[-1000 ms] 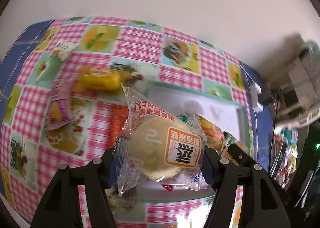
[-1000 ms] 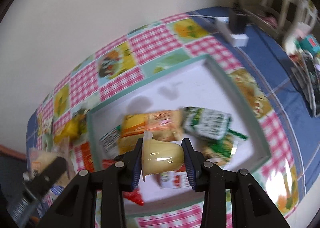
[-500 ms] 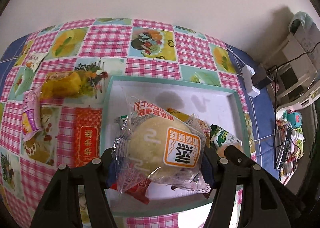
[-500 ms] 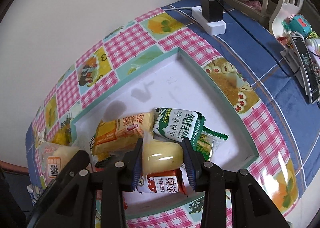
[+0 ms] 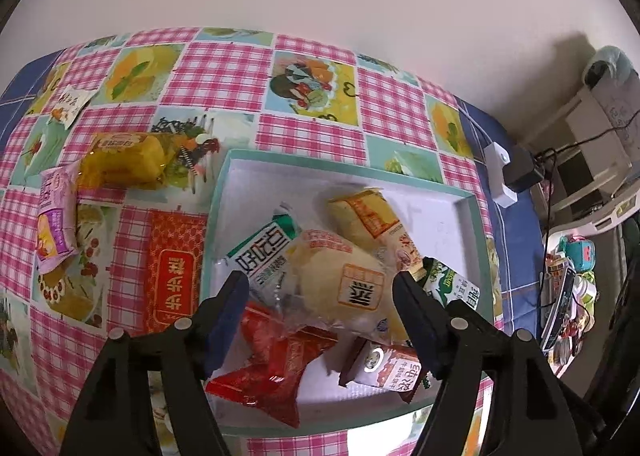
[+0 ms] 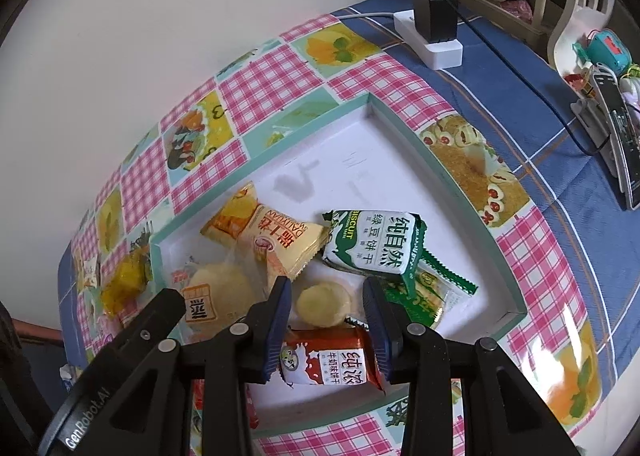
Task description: Organize snacks
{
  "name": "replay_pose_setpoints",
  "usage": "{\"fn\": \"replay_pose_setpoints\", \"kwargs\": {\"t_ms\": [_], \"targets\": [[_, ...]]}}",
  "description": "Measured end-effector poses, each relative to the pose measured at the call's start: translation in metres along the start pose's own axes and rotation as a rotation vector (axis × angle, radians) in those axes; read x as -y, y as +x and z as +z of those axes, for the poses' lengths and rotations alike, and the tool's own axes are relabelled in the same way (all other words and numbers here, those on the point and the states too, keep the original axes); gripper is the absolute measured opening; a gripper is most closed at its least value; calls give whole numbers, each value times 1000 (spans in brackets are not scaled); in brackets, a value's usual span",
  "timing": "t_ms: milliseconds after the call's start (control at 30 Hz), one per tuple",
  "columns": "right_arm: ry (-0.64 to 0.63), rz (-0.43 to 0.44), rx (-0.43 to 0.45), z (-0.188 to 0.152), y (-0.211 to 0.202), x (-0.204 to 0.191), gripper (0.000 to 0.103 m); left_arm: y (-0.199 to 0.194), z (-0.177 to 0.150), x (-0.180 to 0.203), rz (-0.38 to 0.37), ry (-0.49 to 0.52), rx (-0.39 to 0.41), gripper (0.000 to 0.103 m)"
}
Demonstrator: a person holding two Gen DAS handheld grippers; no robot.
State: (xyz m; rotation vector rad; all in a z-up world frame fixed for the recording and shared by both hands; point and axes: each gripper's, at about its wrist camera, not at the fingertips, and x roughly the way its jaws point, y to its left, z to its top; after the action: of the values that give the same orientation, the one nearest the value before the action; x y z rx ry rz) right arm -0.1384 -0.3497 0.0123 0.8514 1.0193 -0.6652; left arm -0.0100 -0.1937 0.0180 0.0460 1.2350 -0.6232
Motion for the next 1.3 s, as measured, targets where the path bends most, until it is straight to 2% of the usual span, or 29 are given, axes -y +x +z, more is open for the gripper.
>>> {"fn": "replay_pose_setpoints", "kwargs": {"t_ms": [133, 233, 400, 500, 567, 600, 633, 700, 733, 867, 900, 1167, 1300], "targets": [[-22, 0, -14, -1, 2, -5, 45, -6, 2, -11, 47, -34, 9, 82], [-40, -5, -24, -2, 5, -10, 58, -10, 3, -20, 104, -55, 1, 82], [-65, -8, -28, -4, 6, -16, 67, -11, 1, -36, 204, -79, -24, 82], [-83, -9, -26, -5, 6, -20, 76, -12, 0, -46, 229, -105, -34, 82], [-99, -14, -23, -5, 6, -23, 77, -14, 0, -54, 246, -128, -37, 82], [-105, -17, -22, -5, 7, -24, 78, -14, 0, -57, 256, -134, -37, 83], [-112, -21, -20, -6, 7, -25, 80, -15, -1, -60, 269, -141, -36, 89], [-123, -32, -15, -6, 6, -27, 91, -18, 0, -65, 285, -152, -28, 96], [-128, -33, -11, -6, 6, -27, 95, -19, 1, -68, 286, -160, -24, 96], [-140, -17, 5, -6, 3, -30, 98, -24, 2, -74, 282, -181, -15, 96], [-143, -13, 9, -6, 3, -31, 103, -25, 2, -75, 286, -183, -12, 96], [-181, 58, 60, -10, -6, -45, 103, -38, 4, -93, 316, -204, 29, 96], [-235, 87, 82, -13, -10, -58, 103, -45, 6, -101, 357, -196, 65, 96]]}}
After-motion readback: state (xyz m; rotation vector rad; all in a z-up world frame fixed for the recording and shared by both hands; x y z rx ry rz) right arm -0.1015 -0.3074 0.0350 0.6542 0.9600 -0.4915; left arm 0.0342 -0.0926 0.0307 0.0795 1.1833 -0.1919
